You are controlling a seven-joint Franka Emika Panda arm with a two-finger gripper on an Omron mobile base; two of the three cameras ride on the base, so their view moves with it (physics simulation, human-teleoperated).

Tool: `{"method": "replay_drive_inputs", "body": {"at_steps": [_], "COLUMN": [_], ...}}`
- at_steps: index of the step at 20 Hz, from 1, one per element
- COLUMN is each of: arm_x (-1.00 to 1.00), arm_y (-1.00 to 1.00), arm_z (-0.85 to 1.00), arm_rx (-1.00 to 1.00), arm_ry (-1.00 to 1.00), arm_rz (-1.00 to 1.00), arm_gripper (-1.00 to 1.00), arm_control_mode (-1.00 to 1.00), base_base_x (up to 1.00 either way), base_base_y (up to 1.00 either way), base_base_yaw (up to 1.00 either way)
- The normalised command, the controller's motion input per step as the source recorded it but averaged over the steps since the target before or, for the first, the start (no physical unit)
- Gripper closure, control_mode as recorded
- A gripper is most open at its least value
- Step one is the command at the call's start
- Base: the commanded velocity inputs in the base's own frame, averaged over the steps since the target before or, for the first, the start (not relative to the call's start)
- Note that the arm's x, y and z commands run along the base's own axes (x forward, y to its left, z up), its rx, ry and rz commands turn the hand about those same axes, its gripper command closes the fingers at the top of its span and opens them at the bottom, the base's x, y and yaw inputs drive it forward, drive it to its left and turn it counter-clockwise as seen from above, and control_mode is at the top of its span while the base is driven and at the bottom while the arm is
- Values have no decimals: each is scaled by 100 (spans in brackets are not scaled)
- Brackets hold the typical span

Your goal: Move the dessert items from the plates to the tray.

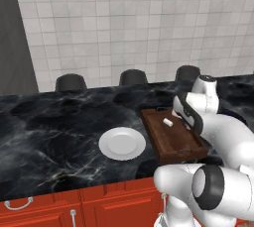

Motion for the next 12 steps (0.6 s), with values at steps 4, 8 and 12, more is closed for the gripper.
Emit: {"method": "replay_drive_inputs", "body": {"at_steps": [4, 8, 12], "arm_x": [12, 46, 56], "arm_y": [39, 19, 22], "arm_z": [-20, -33, -37], "arm_rx": [7, 9, 4], "arm_ry": [0, 0, 2], "arm_rz": [8, 10, 10], "arm_gripper": [100, 100, 100], "arm_control_mode": [-100, -100, -100], "base_base_x": [0, 0, 0], "base_base_y": [0, 0, 0], "base_base_yaw": [0, 0, 0]}}
